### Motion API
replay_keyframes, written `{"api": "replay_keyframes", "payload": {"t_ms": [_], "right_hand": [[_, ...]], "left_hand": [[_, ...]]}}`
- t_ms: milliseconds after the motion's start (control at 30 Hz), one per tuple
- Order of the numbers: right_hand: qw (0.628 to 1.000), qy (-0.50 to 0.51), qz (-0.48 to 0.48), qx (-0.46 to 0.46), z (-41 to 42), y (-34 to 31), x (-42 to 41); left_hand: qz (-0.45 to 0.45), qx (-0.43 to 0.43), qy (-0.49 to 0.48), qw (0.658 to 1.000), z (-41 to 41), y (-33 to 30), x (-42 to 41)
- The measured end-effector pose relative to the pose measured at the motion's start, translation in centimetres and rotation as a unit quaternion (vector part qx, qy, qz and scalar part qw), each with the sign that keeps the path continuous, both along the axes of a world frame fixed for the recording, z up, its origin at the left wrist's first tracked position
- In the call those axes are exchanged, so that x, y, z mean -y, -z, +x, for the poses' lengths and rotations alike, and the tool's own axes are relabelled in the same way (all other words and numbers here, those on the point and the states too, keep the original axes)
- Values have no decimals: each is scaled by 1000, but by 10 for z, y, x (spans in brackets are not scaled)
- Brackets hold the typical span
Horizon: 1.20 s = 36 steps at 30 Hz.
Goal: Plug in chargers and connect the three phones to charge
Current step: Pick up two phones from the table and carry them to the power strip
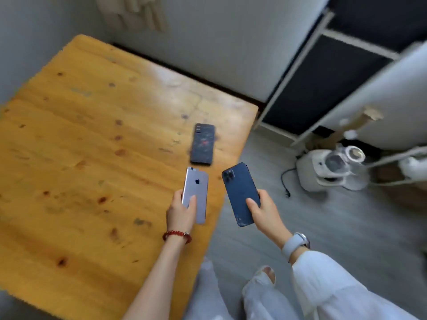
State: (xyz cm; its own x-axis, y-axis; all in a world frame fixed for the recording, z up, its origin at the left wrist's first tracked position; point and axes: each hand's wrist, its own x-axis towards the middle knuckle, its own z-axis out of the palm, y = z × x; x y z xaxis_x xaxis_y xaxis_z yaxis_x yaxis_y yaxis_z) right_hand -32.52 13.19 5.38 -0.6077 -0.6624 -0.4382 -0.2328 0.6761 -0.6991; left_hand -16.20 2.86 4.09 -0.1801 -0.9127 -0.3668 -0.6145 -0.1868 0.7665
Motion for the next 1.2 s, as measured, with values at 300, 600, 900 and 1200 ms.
{"api": "replay_keyframes", "payload": {"t_ms": [300,600,900,1200], "right_hand": [[968,241,-62,30,-147,-16,-215],[884,465,-52,15,-258,-17,-437],[747,663,-47,-7,-331,-15,-610],[638,768,-59,-30,-453,-35,-792]], "left_hand": [[-53,-52,222,972,-224,-31,-148],[-26,-60,425,903,-418,-42,-343],[-57,-78,640,762,-592,-42,-546],[-28,-91,769,632,-758,-48,-775]]}}
